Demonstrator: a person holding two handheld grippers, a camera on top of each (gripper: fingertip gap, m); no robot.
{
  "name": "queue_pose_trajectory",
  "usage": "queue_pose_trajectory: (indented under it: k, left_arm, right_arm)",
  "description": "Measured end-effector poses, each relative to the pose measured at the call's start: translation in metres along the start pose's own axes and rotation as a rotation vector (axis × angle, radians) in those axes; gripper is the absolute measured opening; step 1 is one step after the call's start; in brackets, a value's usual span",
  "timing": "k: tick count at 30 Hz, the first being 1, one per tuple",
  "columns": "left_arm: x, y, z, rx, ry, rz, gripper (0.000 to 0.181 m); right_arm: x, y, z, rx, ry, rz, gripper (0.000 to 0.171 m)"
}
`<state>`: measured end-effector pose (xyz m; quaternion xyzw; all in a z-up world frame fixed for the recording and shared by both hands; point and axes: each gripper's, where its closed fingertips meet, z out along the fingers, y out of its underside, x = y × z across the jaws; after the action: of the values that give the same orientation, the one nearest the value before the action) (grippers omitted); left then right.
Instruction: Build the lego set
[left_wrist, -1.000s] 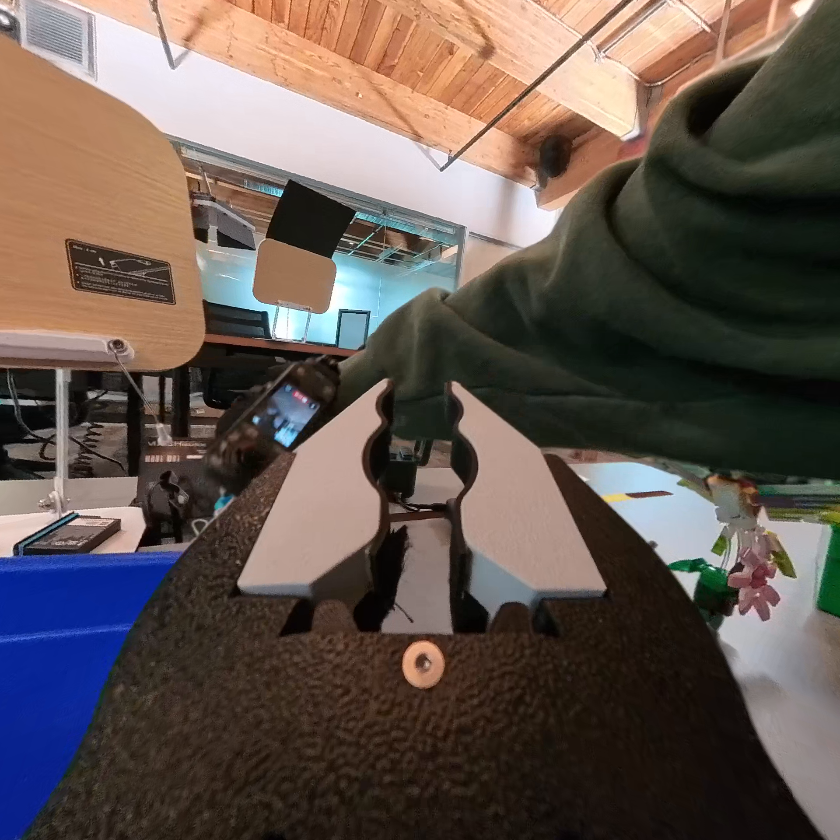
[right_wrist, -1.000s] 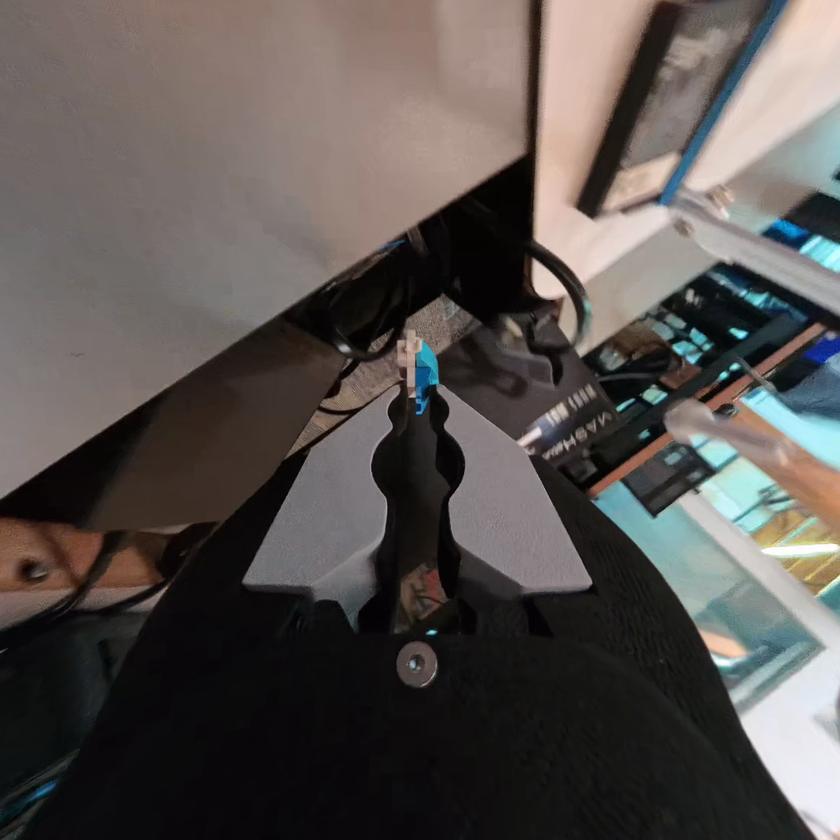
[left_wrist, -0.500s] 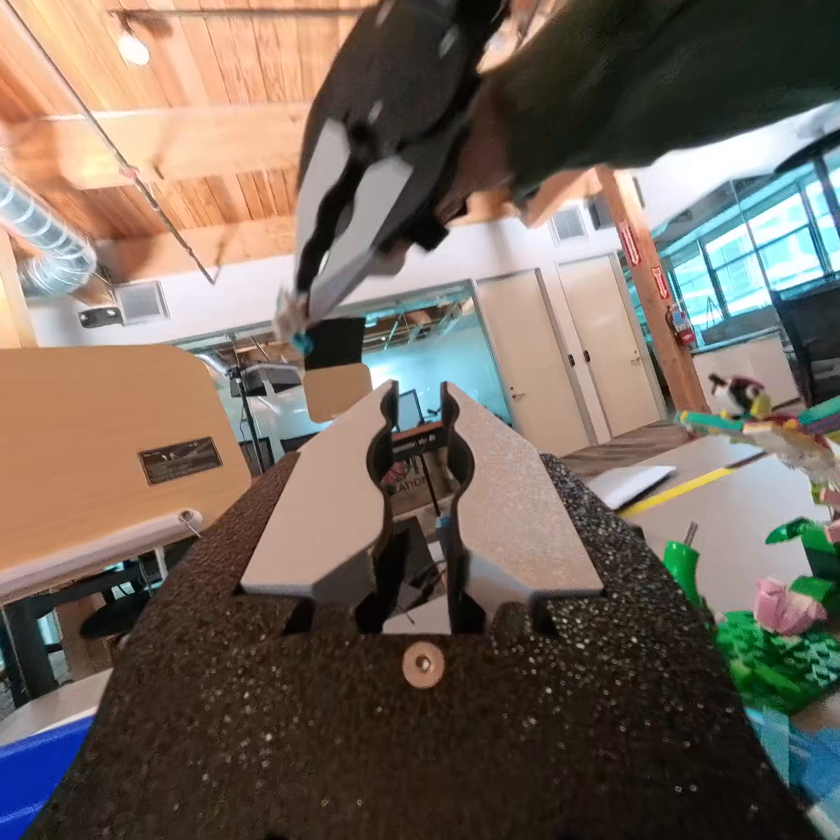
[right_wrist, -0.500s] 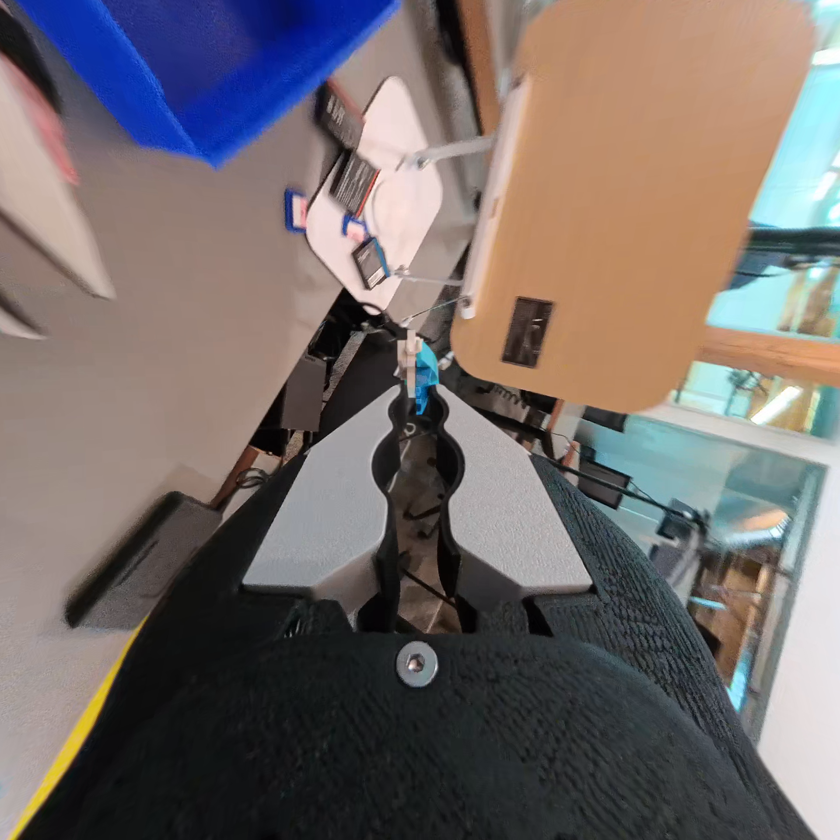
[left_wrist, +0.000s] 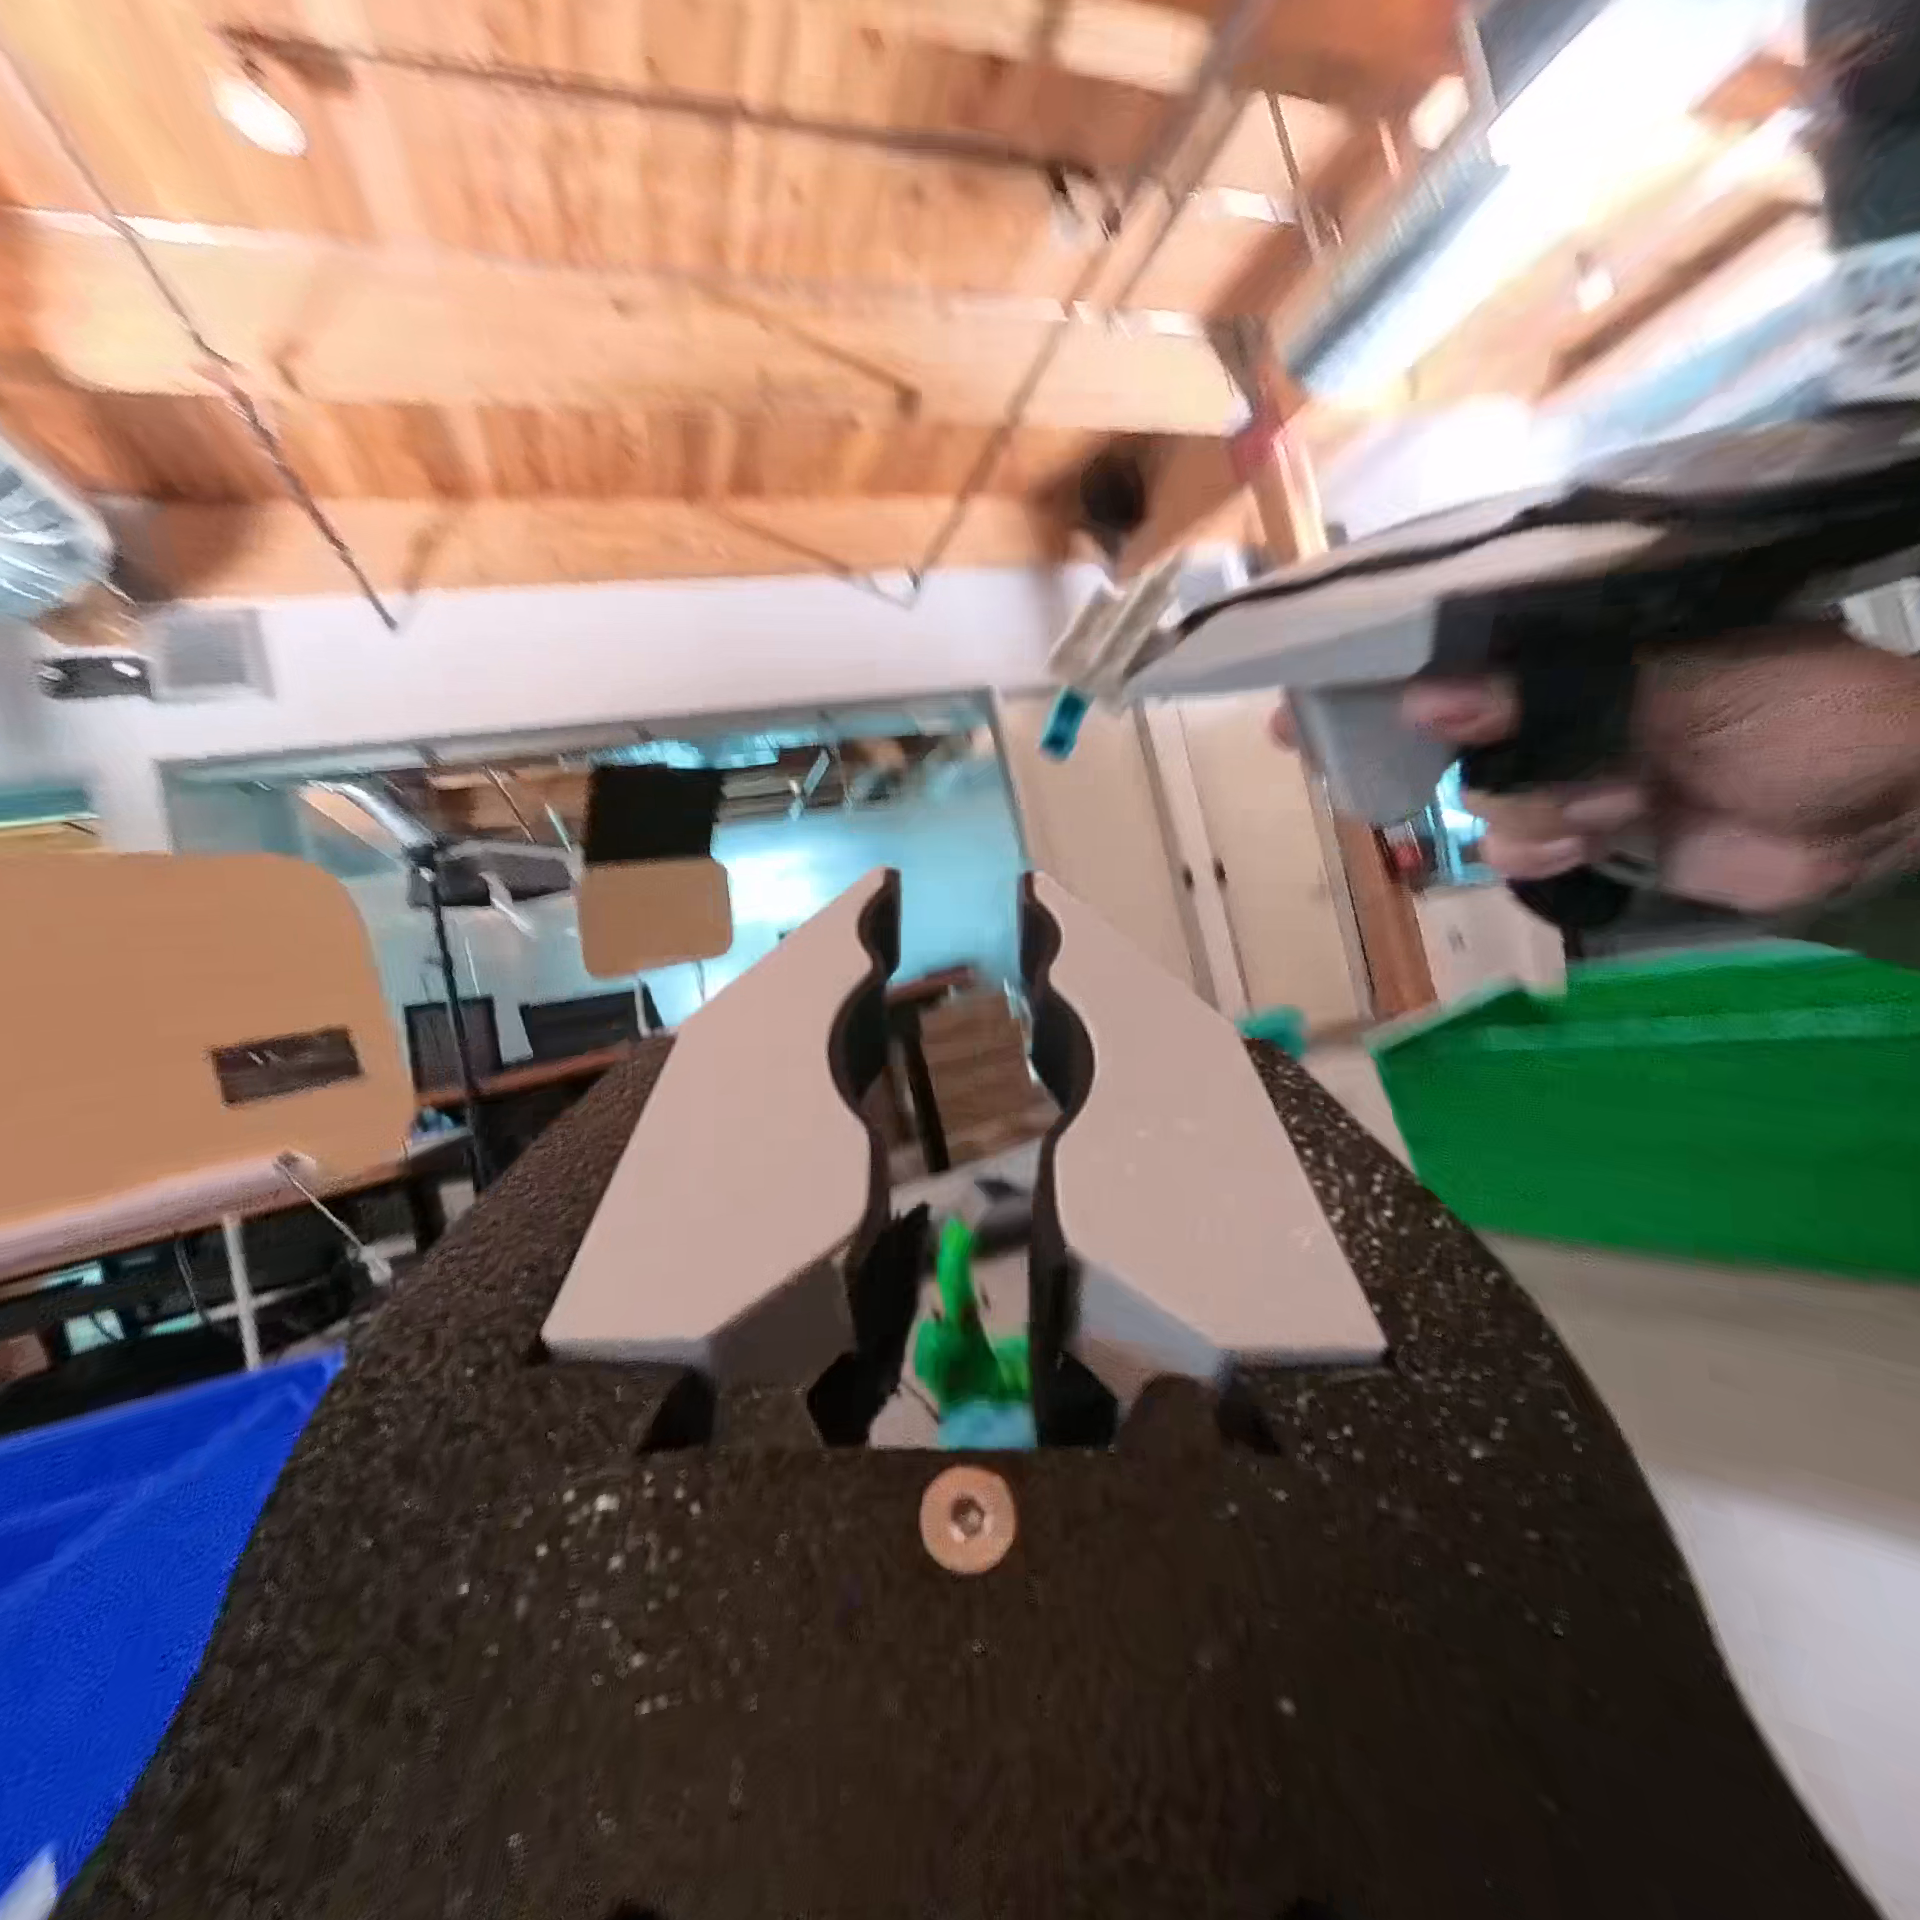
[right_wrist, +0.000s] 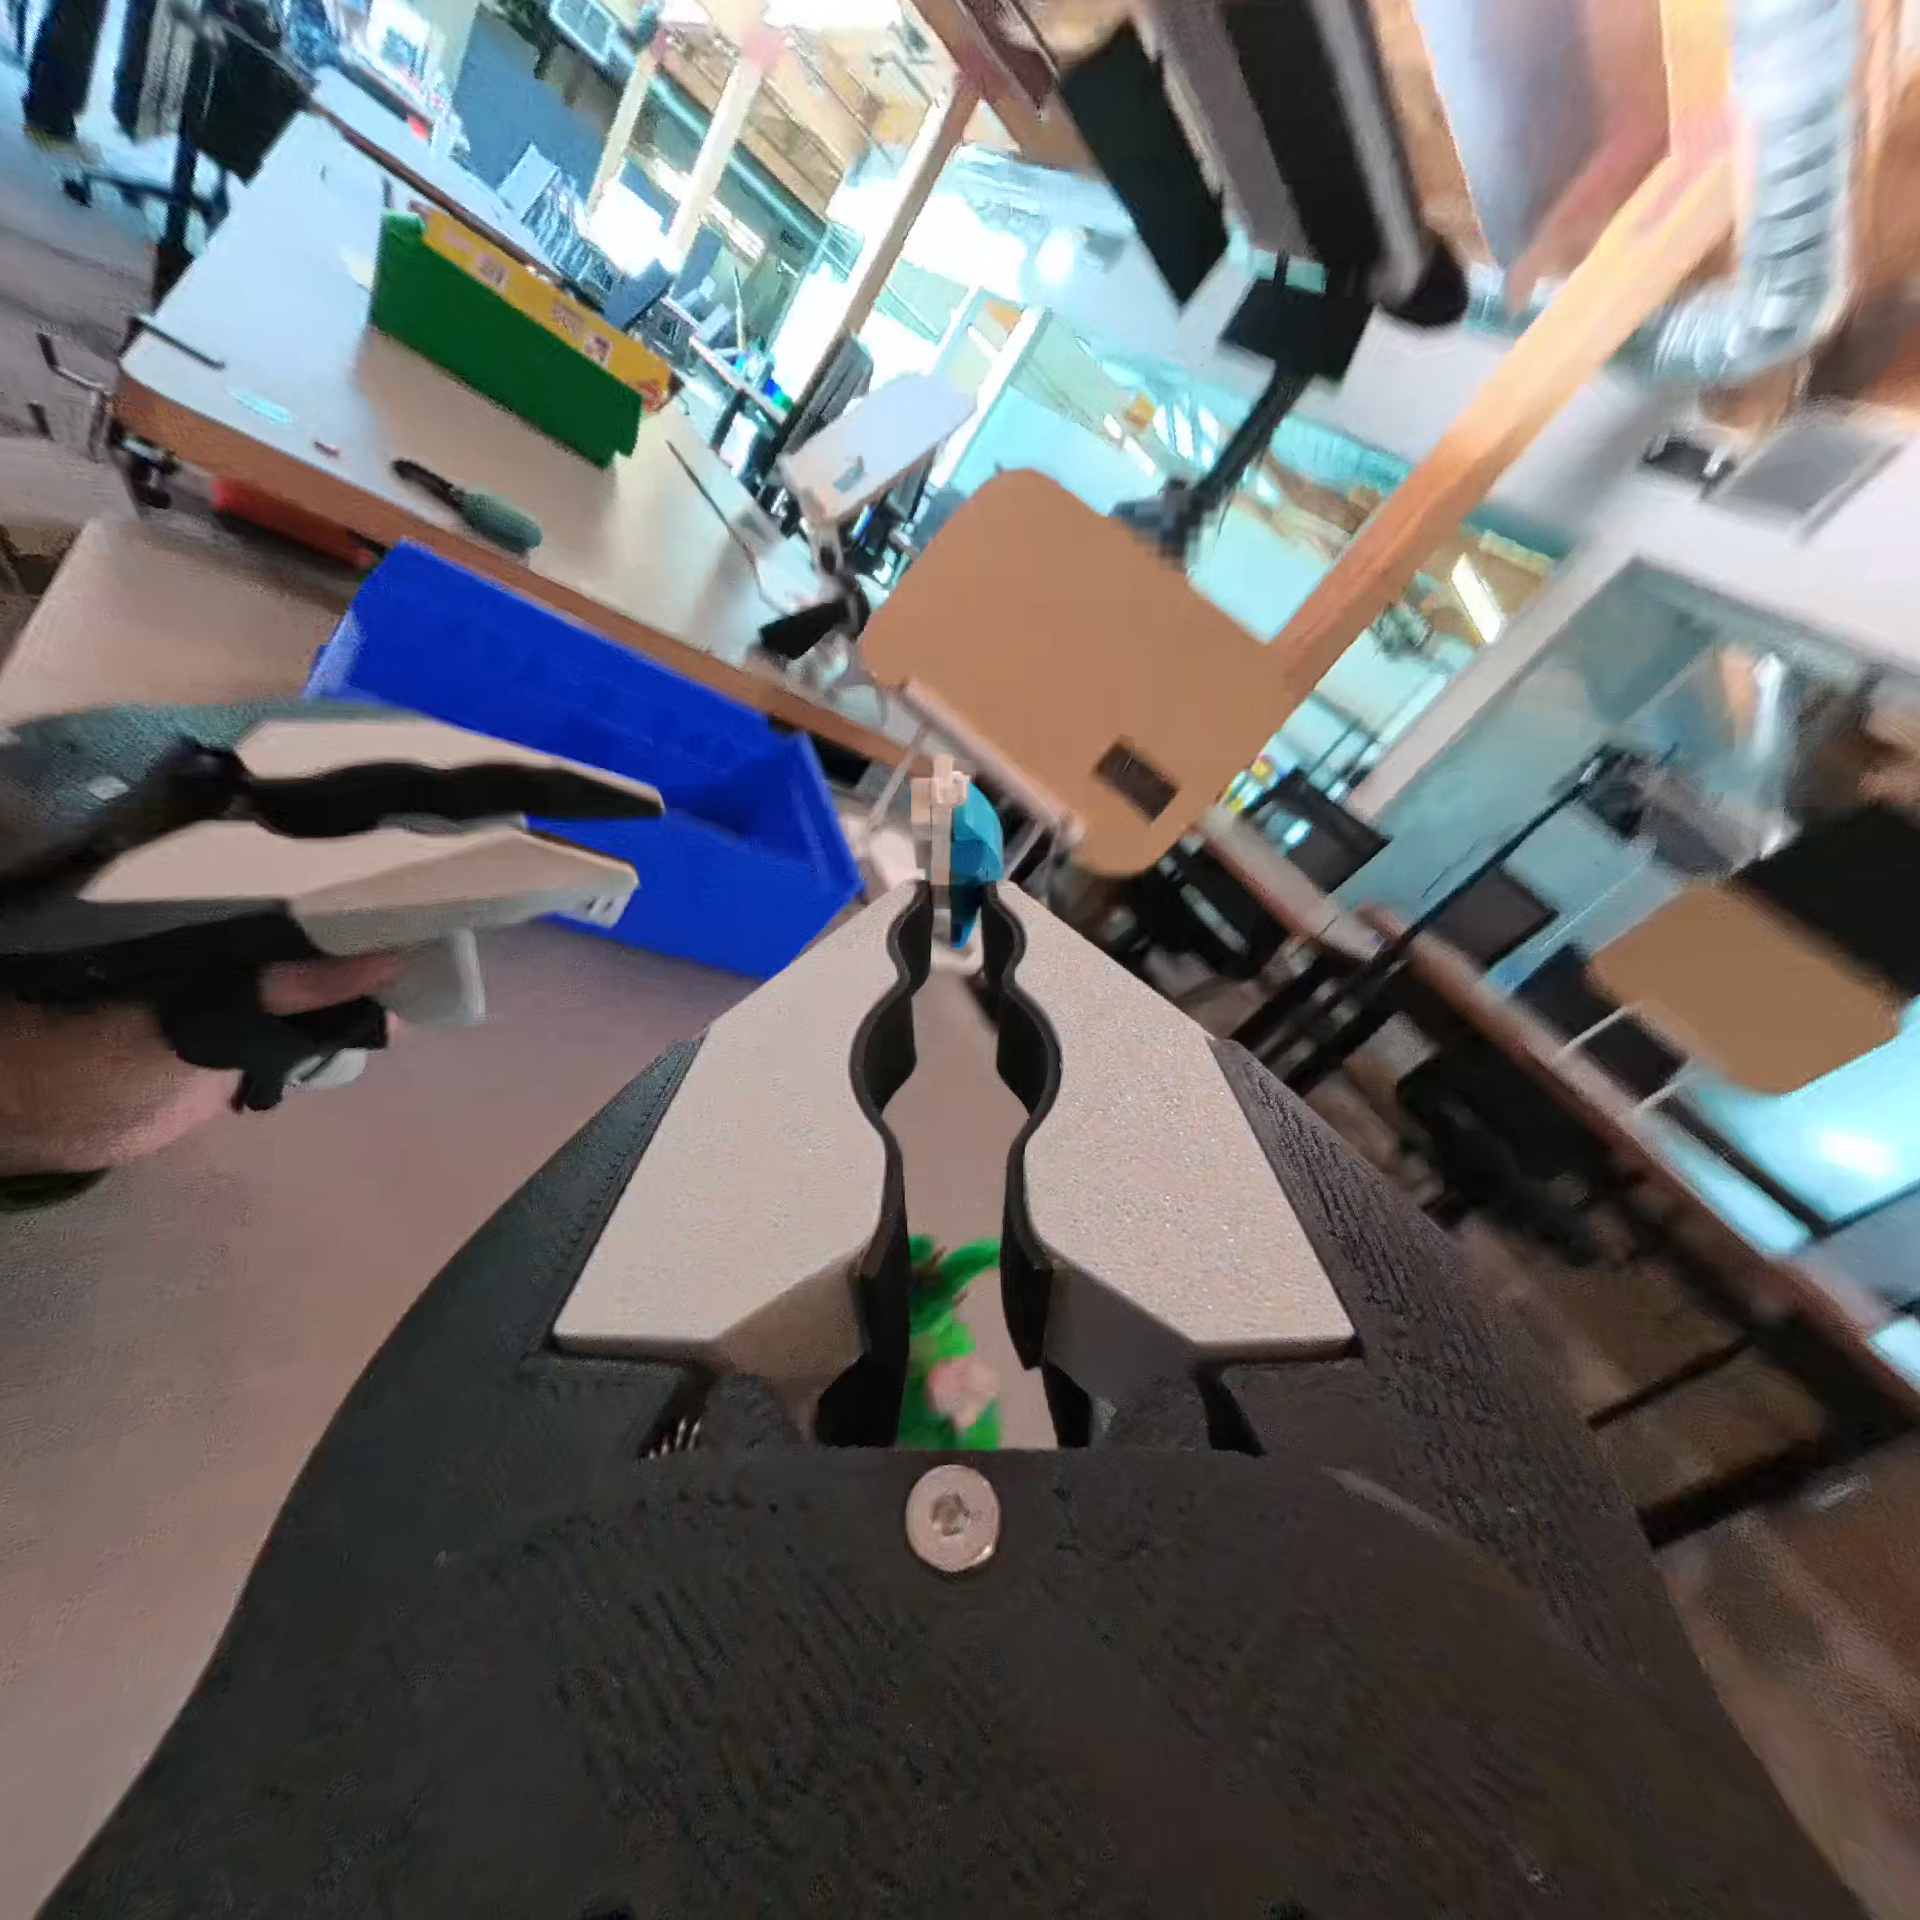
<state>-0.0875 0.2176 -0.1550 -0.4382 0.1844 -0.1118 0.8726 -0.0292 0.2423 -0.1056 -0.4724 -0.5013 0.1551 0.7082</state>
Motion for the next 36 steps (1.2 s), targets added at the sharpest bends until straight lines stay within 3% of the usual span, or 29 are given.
queue_pose_trajectory:
  k: [1, 3, 6, 8, 11, 17, 26, 29, 36]
  left_arm:
    - [0.017, 0.013, -0.008, -0.052, 0.031, 0.029, 0.019]
    - [0.041, 0.032, -0.021, -0.135, 0.076, 0.116, 0.019]
    - [0.054, 0.037, -0.021, -0.182, 0.123, 0.184, 0.019]
    - [0.056, 0.059, -0.018, -0.278, 0.143, 0.157, 0.027]
    - [0.05, 0.076, -0.014, -0.343, 0.134, 0.002, 0.037]
    - [0.053, 0.091, -0.015, -0.416, 0.198, -0.255, 0.038]
    - [0.065, 0.098, -0.017, -0.475, 0.244, -0.209, 0.022]
    - [0.065, 0.1, -0.016, -0.477, 0.247, -0.185, 0.0]
    - [0.062, 0.089, -0.012, -0.397, 0.231, -0.164, 0.005]
  right_arm:
    - [-0.007, 0.03, -0.004, -0.007, 0.004, 0.051, 0.007]
    - [-0.011, 0.079, -0.013, -0.001, 0.075, 0.05, 0.007]
    - [-0.026, 0.123, -0.016, -0.035, 0.104, -0.292, 0.007]
    - [-0.028, 0.132, -0.016, -0.025, 0.175, -0.377, 0.007]
    - [-0.05, 0.152, -0.007, -0.048, 0.144, -0.362, 0.007]
    - [-0.076, 0.145, -0.002, -0.014, 0.092, -0.537, 0.006]
    - [-0.096, 0.136, -0.005, 0.051, 0.029, -0.651, 0.007]
    - [-0.101, 0.134, -0.007, 0.06, 0.017, -0.725, 0.007]
    - [-0.086, 0.135, -0.008, 0.042, 0.055, -0.695, 0.007]
